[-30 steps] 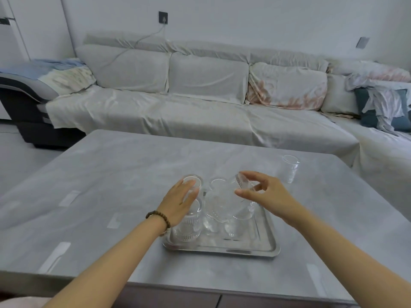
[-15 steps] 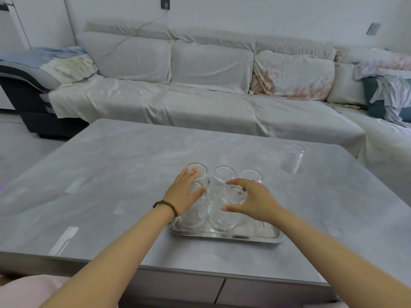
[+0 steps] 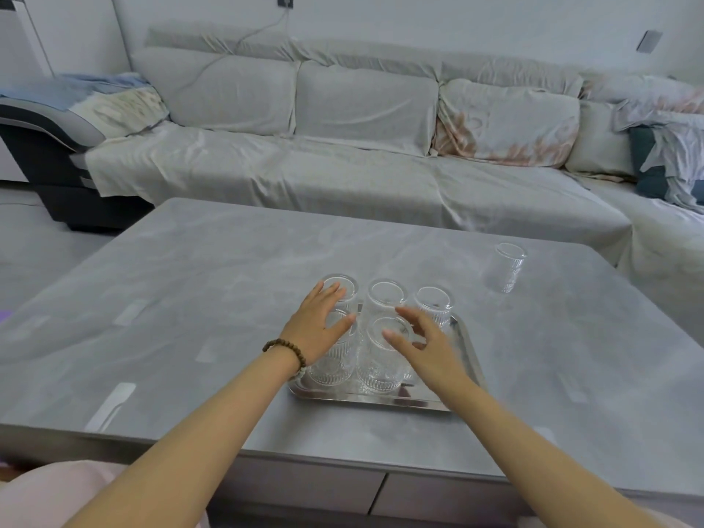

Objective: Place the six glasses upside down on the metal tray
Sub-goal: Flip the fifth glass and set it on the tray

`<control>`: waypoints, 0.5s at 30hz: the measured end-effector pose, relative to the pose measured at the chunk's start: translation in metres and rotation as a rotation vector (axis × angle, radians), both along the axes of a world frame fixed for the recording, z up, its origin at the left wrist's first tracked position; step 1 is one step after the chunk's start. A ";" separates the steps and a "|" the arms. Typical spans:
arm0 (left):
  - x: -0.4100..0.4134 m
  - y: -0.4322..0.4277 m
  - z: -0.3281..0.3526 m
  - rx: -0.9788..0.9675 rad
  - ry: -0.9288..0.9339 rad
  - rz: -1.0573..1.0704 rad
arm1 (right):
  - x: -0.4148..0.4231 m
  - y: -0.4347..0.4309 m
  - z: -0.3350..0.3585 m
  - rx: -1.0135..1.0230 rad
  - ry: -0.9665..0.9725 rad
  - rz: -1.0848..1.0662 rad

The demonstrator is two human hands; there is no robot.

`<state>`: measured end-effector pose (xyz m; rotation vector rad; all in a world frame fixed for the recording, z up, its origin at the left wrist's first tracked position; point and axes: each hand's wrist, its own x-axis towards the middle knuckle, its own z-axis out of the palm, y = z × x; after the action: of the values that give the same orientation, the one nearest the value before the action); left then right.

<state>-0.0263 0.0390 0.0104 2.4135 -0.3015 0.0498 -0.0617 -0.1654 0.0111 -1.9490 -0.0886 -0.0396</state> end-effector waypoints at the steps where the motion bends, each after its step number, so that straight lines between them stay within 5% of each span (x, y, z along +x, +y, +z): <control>1: 0.000 0.000 0.000 -0.004 0.000 0.000 | -0.003 0.001 -0.003 0.080 0.023 -0.029; 6: -0.001 -0.001 0.001 -0.005 0.005 0.001 | -0.010 0.010 -0.008 0.294 0.093 -0.053; 15: -0.001 -0.002 0.003 -0.005 -0.015 -0.003 | -0.009 0.013 -0.011 0.345 0.125 -0.074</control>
<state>-0.0277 0.0375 0.0129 2.4089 -0.3111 0.0667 -0.0710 -0.1520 0.0001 -1.6050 0.0700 0.0173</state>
